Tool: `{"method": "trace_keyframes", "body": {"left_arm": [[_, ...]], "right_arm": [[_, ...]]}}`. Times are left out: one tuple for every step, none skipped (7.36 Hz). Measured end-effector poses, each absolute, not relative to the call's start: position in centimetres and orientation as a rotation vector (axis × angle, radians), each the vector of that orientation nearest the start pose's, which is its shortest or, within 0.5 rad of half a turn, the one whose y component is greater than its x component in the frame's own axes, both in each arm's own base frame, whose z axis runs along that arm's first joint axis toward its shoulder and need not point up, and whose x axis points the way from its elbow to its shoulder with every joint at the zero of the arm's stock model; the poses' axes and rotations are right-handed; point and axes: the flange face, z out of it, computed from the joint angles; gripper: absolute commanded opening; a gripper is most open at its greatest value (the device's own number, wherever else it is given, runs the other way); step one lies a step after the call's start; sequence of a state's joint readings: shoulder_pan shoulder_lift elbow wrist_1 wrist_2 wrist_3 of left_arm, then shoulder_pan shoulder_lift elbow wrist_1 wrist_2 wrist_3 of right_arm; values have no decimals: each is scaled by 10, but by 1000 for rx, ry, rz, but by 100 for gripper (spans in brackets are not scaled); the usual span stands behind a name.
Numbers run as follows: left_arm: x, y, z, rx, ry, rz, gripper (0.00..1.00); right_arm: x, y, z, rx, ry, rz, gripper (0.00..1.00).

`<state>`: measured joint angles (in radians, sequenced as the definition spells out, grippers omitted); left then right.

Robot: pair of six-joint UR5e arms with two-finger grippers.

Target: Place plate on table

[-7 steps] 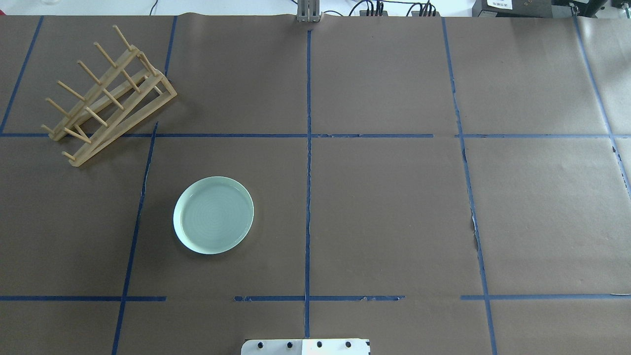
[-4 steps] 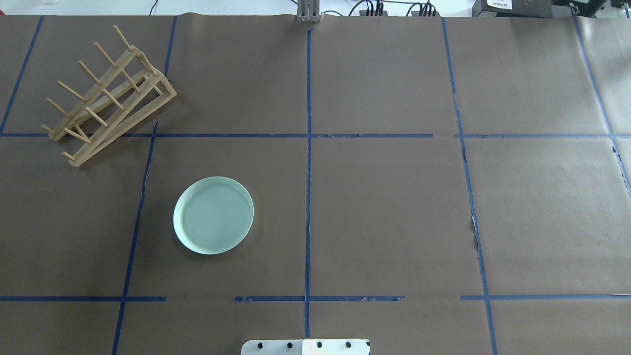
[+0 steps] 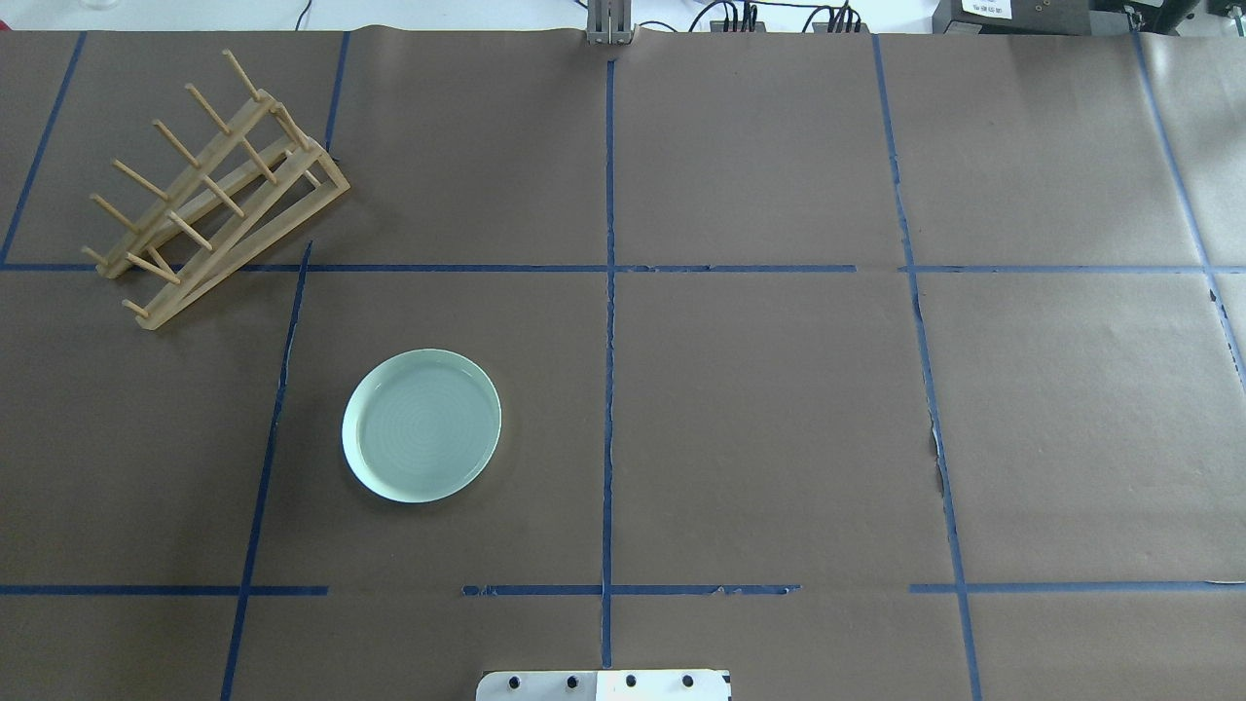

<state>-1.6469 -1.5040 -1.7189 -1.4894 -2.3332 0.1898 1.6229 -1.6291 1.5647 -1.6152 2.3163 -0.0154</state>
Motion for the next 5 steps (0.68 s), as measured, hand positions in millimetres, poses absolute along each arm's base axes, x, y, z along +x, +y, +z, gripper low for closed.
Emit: {"method": "trace_keyframes", "body": {"left_arm": [[-99, -455, 624, 104, 756, 108, 100], [-99, -450, 625, 101, 759, 105, 100], [-98, -445, 628, 92, 768, 90, 100], [-96, -444, 626, 86, 782, 67, 100], [-96, -448, 623, 86, 792, 54, 100]], "right_arm": [[90, -454, 696, -79, -748, 76, 100], [90, -454, 696, -79, -748, 76, 100], [89, -454, 696, -79, -748, 76, 100], [90, -454, 696, -79, -748, 76, 100], [90, -454, 696, -79, -748, 76, 100]]}}
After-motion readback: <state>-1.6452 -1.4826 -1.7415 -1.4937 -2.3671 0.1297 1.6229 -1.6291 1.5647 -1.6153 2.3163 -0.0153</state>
